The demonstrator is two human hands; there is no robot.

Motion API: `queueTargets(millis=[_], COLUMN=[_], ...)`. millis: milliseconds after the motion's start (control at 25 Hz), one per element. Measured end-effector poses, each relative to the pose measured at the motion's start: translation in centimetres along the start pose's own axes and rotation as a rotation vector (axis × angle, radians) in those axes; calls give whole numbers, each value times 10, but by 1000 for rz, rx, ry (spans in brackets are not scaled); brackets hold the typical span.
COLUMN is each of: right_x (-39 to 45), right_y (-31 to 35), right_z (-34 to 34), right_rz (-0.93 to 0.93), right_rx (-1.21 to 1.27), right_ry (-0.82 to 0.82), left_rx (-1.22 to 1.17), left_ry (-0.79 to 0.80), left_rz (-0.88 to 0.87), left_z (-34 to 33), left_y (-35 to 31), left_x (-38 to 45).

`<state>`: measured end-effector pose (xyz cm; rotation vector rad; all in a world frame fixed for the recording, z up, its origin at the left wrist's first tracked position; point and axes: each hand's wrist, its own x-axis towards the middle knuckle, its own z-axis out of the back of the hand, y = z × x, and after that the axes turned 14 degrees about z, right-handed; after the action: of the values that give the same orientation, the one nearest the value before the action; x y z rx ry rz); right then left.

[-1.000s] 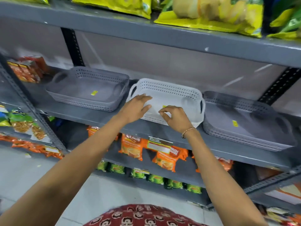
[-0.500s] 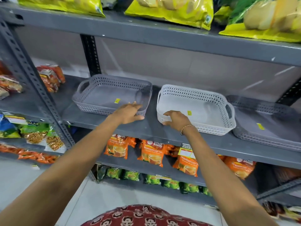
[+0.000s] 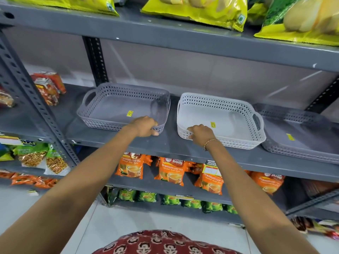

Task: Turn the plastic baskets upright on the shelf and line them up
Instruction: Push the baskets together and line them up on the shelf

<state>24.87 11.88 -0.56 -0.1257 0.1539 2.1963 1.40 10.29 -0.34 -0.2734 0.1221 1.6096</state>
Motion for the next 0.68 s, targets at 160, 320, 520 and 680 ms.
queueTargets(millis=[160, 320, 520, 680], right_x=[1, 1, 3, 3], right_y=[-1, -1, -2, -1], right_z=[-2, -2, -4, -5], right_rz=[0, 16, 19, 22], right_rx=[2, -17, -8, 1], right_ry=[-23, -35, -42, -37], left_rx=[-60, -68, -40, -34], left_ry=[6, -15, -41, -50], left_rz=[-10, -30, -69, -71], left_z=[-4, -6, -8, -3], left_y=[2, -1, -23, -28], left_x=[9, 7, 6, 11])
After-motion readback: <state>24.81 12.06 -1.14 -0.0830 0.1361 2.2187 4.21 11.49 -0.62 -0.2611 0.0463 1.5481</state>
